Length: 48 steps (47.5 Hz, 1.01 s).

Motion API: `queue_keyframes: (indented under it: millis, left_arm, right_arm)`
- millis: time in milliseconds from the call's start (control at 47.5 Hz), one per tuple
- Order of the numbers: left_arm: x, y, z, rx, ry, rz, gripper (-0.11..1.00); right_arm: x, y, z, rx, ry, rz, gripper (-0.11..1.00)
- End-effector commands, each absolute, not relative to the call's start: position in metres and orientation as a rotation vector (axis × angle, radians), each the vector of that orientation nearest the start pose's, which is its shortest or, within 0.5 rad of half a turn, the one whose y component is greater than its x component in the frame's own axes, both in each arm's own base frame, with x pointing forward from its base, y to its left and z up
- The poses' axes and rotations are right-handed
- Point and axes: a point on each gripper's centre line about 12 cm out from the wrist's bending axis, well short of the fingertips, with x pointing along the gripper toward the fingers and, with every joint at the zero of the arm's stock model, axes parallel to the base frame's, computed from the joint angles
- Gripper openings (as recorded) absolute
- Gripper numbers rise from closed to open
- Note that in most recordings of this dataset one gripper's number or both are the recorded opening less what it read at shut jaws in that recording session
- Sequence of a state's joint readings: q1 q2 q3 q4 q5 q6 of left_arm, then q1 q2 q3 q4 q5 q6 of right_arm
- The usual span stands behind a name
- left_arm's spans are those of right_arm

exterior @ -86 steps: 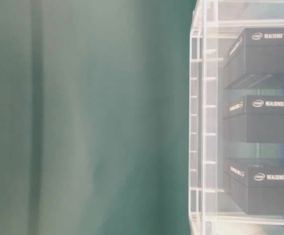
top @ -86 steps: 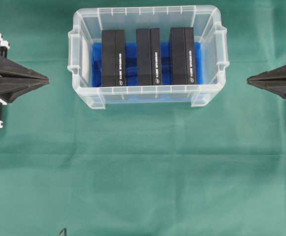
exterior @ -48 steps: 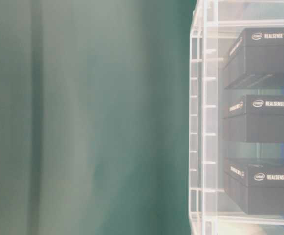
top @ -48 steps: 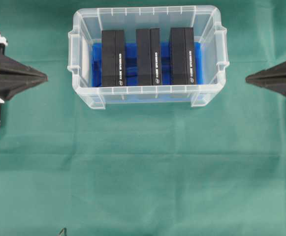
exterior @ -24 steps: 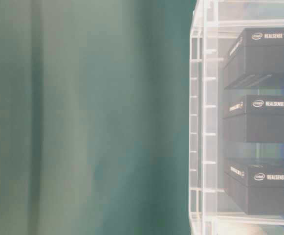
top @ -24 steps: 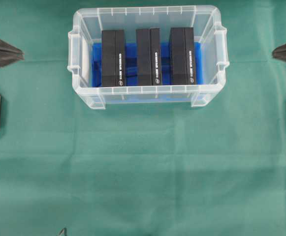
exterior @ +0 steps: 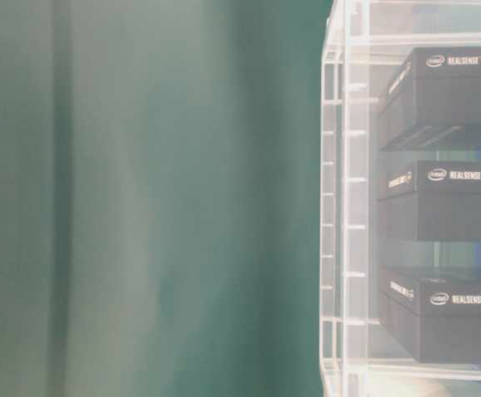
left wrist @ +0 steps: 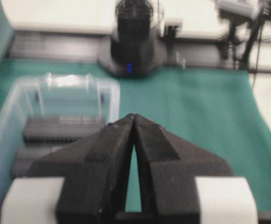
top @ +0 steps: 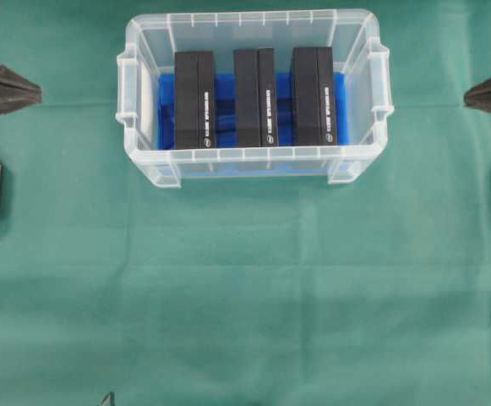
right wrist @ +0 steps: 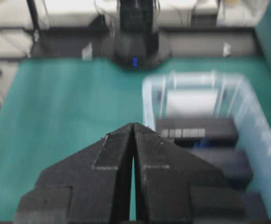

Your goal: Take the box out of the case with both arms.

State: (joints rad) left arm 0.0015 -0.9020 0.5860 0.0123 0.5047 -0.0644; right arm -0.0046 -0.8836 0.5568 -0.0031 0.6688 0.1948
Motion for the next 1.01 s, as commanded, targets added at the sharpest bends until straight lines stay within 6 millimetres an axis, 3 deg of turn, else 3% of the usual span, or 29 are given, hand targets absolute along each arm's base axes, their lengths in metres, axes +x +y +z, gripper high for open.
queue_keyframes:
  millis: [0,484,842,989]
  left_arm:
    - [0.203,0.001,0.435,-0.074,0.283,0.017,0.00]
    - [0.191,-0.004,0.388,-0.099,1.149,0.067,0.00]
    - [0.188,-0.004,0.386,-0.117,1.194,0.083,0.00]
    - [0.190,-0.004,0.385,-0.246,1.193,0.176,0.00]
  right_arm:
    - [0.198,-0.002,0.424,0.208,0.422,-0.055,0.01]
    - [0.172,-0.001,0.368,0.249,1.237,-0.186,0.01]
    - [0.177,-0.003,0.366,0.248,1.238,-0.200,0.01]
    - [0.178,-0.003,0.365,0.342,1.237,-0.274,0.01]
